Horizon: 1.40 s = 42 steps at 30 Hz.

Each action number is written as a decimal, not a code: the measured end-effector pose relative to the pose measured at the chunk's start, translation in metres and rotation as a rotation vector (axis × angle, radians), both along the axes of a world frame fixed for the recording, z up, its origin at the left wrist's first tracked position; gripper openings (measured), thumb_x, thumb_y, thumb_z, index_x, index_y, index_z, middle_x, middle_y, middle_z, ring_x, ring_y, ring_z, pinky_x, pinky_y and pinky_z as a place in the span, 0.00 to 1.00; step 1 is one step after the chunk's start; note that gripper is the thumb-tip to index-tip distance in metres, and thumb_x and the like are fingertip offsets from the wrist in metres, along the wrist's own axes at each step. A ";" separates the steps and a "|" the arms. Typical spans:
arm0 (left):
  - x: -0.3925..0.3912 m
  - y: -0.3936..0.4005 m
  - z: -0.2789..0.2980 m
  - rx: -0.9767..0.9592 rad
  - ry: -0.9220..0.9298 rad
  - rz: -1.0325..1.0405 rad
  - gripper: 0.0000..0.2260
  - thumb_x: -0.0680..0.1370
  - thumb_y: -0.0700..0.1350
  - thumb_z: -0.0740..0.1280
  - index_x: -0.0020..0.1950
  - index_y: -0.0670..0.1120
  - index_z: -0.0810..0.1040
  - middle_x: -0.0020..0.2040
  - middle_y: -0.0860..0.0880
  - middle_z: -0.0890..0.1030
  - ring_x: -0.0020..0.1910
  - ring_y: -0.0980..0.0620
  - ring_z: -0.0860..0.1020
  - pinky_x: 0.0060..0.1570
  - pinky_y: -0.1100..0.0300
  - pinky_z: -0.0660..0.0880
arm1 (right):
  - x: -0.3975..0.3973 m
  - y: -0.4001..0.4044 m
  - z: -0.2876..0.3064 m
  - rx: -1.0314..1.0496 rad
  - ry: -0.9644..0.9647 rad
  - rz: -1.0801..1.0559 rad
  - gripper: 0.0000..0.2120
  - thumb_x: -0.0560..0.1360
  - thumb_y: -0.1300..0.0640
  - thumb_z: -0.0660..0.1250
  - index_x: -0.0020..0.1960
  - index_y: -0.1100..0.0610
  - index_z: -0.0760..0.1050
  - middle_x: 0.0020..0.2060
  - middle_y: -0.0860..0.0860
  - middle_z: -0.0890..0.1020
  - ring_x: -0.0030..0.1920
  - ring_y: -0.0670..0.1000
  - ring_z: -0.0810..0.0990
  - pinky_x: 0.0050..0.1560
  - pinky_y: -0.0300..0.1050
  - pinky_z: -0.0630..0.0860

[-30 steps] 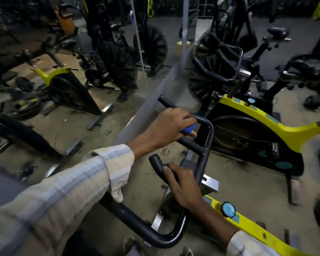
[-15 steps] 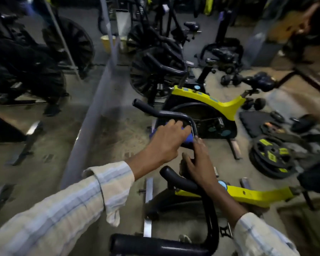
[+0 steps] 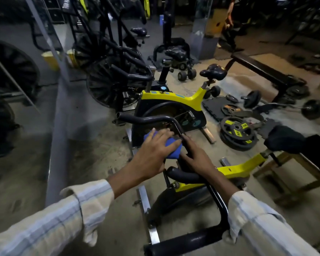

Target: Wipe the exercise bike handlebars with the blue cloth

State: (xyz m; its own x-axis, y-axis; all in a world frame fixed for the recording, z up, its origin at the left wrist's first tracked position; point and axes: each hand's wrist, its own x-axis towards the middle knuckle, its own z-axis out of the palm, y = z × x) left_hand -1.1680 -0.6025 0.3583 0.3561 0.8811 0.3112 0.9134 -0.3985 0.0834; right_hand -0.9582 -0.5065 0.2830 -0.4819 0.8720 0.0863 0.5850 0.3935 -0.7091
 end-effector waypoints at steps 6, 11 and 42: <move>0.002 0.019 0.026 -0.079 -0.143 0.020 0.36 0.67 0.36 0.68 0.77 0.48 0.74 0.66 0.43 0.78 0.66 0.40 0.74 0.58 0.41 0.79 | -0.003 0.002 -0.006 0.005 -0.026 0.017 0.36 0.77 0.32 0.60 0.83 0.38 0.58 0.81 0.42 0.67 0.59 0.49 0.84 0.62 0.57 0.80; 0.002 0.040 0.043 -0.135 -0.263 -0.028 0.33 0.66 0.35 0.70 0.71 0.46 0.72 0.63 0.46 0.79 0.63 0.44 0.75 0.58 0.42 0.78 | -0.004 0.000 -0.005 -0.007 -0.086 -0.010 0.36 0.78 0.33 0.62 0.83 0.37 0.55 0.82 0.45 0.67 0.59 0.50 0.83 0.60 0.55 0.80; -0.030 0.150 0.005 -0.420 -0.283 -0.702 0.21 0.68 0.40 0.67 0.60 0.48 0.75 0.58 0.47 0.74 0.54 0.44 0.76 0.49 0.42 0.78 | -0.049 -0.010 0.028 -0.216 -0.368 -0.474 0.17 0.85 0.53 0.64 0.73 0.54 0.75 0.60 0.46 0.78 0.59 0.47 0.77 0.57 0.40 0.70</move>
